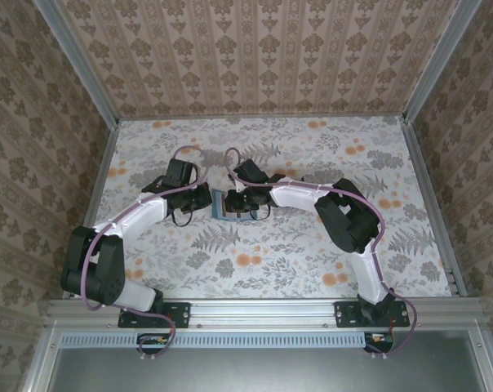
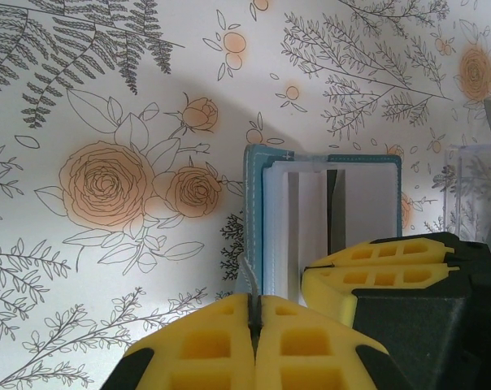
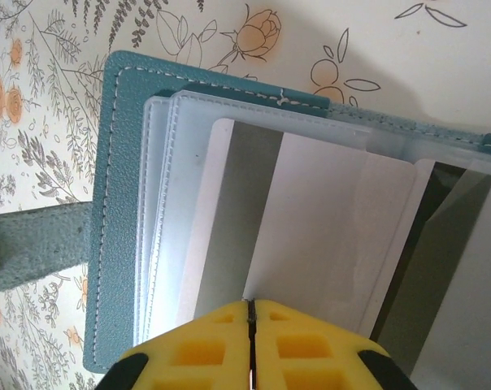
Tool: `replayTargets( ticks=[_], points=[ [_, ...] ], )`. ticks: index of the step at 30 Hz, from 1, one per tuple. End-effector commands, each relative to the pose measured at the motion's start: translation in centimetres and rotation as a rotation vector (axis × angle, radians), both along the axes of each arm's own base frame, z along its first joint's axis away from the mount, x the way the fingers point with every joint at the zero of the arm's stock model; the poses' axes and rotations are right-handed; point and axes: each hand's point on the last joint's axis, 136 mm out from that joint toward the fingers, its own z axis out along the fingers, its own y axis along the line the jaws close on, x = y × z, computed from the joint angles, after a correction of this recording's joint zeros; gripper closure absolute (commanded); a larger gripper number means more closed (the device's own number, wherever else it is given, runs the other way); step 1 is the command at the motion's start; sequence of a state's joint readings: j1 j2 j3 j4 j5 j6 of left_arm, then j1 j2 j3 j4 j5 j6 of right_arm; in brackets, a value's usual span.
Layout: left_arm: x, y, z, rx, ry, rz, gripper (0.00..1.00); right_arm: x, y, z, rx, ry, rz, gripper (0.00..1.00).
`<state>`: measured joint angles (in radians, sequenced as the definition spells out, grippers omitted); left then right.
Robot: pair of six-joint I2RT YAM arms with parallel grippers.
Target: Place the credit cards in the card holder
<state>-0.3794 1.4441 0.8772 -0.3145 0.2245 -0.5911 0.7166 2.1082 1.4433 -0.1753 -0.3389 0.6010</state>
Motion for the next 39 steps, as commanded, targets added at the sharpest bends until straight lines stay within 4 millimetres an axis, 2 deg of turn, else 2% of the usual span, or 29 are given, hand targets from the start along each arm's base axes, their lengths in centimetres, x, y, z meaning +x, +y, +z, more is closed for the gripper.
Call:
replayTargets(
  ticks=[1, 4, 9, 11, 14, 16, 19, 23, 28, 33, 39],
  points=[
    [0.1, -0.5, 2.3, -0.035, -0.032, -0.001, 1.0, -0.2, 0.4, 0.5, 0.016, -0.003, 0.023, 0.91],
    [0.0, -0.4, 3.0, -0.037, -0.045, 0.0, 1.0, -0.1, 0.2, 1.2, 0.051, -0.005, 0.017, 0.85],
    [-0.2, -0.2, 3.6, -0.029, -0.053, 0.002, 1.0, 0.5, -1.5, 2.2, 0.067, -0.02, -0.025, 0.81],
    [-0.2, -0.2, 3.8, -0.033, -0.057, 0.003, 1.0, 0.5, -1.8, 2.2, 0.067, -0.014, -0.02, 0.76],
    [-0.2, -0.4, 4.0, -0.044, -0.061, 0.001, 1.0, 0.0, -1.1, 2.5, 0.104, 0.001, 0.006, 0.69],
    [-0.2, -0.5, 4.2, -0.053, -0.063, -0.001, 1.0, -0.2, -0.3, 2.7, 0.153, 0.017, 0.019, 0.6],
    [-0.2, -1.0, 4.4, -0.067, -0.062, -0.009, 1.0, -0.3, 0.6, 2.3, 0.19, 0.045, 0.032, 0.51],
    [-0.3, -1.4, 4.9, -0.078, -0.065, -0.017, 1.0, -0.3, 1.3, 1.6, 0.218, 0.074, 0.04, 0.49],
    [-0.4, -1.8, 5.3, -0.089, -0.071, -0.022, 1.0, -0.5, 2.3, 1.7, 0.268, 0.095, 0.062, 0.45],
    [-0.3, -2.3, 5.5, -0.098, -0.071, -0.03, 1.0, -1.0, 2.7, 1.2, 0.3, 0.127, 0.071, 0.41],
    [-0.2, -2.4, 6.2, -0.103, -0.081, -0.029, 1.0, -1.1, 2.5, 1.6, 0.328, 0.122, 0.078, 0.34]
  ],
)
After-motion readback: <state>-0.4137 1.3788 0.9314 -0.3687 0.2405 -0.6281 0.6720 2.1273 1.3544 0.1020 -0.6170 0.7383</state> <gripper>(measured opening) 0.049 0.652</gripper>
